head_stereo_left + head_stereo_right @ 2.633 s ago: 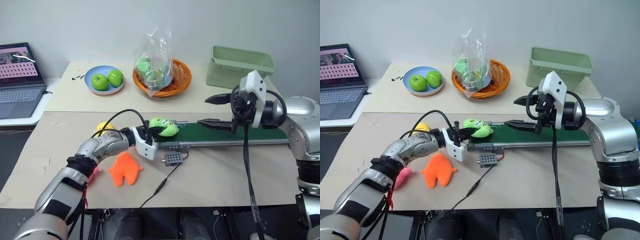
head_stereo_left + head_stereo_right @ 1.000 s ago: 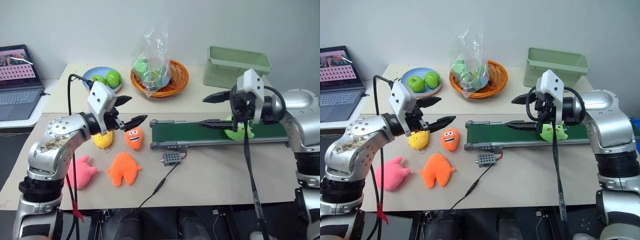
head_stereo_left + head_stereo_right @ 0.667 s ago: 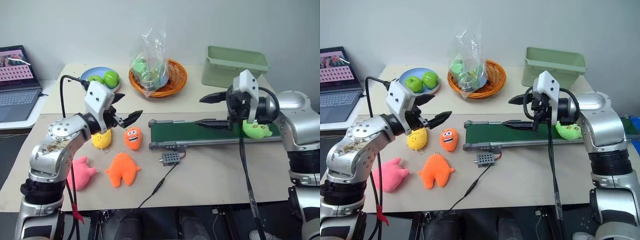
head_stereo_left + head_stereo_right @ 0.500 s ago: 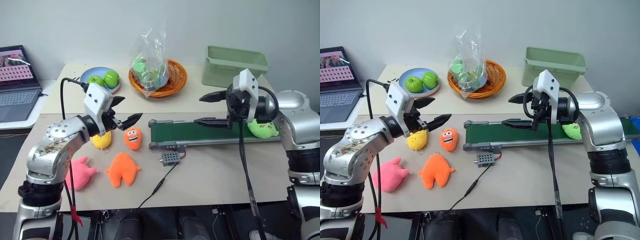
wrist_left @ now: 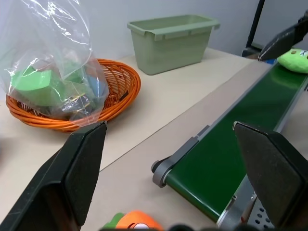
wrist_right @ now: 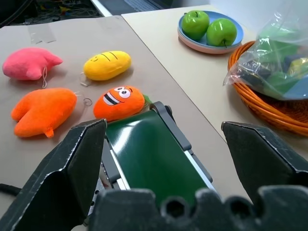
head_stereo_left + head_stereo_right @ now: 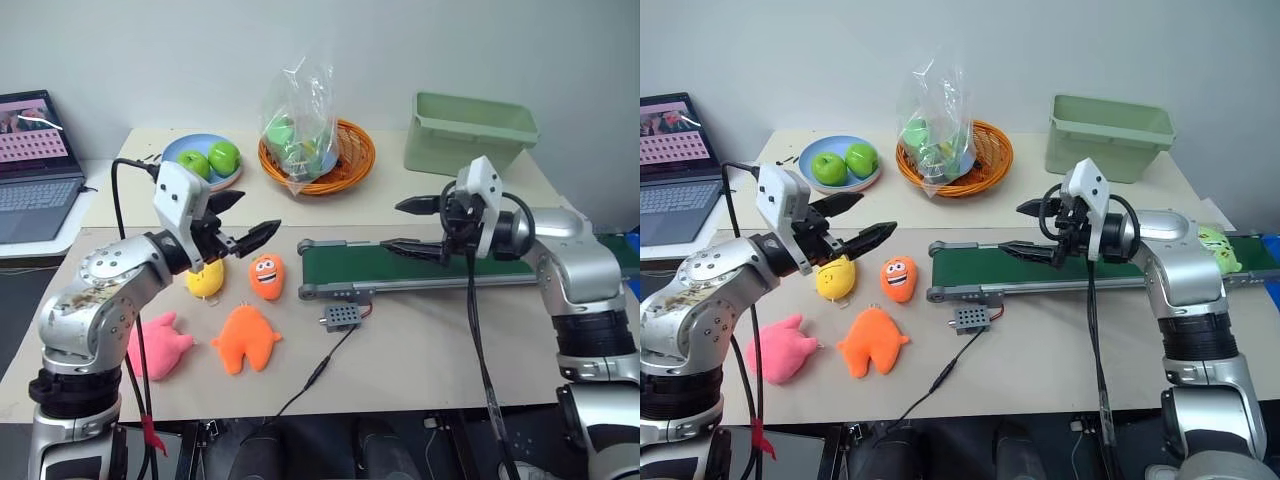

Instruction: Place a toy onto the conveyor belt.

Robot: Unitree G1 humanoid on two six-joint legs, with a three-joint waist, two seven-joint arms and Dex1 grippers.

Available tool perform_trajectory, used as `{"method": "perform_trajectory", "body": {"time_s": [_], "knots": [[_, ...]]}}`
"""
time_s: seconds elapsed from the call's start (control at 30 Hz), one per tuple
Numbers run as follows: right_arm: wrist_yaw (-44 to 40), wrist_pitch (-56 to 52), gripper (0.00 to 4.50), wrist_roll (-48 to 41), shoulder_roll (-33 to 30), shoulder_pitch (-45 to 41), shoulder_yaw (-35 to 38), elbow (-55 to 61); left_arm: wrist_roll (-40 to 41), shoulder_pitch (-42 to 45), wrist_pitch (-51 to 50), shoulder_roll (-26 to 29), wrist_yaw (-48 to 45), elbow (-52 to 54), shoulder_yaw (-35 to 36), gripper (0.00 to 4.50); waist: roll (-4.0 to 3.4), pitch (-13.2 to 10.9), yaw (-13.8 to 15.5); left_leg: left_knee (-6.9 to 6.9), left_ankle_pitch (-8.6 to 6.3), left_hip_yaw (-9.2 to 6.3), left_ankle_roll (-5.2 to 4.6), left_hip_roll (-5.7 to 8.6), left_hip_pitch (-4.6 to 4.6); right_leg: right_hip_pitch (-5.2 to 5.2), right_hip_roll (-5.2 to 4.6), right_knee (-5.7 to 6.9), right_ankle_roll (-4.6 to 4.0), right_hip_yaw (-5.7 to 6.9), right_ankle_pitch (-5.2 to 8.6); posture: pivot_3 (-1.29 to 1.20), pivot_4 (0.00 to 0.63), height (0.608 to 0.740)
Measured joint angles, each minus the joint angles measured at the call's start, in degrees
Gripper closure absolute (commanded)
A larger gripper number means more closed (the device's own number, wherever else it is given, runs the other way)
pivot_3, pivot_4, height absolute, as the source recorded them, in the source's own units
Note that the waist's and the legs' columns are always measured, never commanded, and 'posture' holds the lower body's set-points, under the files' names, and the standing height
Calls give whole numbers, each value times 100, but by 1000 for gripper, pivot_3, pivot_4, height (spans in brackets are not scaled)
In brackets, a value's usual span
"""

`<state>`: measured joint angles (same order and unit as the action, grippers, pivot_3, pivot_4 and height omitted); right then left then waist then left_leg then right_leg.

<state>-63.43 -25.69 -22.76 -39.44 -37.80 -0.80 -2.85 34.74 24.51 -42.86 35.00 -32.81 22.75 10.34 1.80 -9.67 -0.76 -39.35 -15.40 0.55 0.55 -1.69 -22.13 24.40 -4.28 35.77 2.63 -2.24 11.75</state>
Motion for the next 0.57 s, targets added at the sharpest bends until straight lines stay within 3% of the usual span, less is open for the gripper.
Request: {"method": "perform_trajectory", "body": {"time_s": [0.57], "knots": [[163,-2,0,-51,2,10,16,21,142,-32,1,-94,61,-5,-3,7,0,0,-3,0,0,0,0,0,1,0,1,-2,0,0,0,0,150,740]]}}
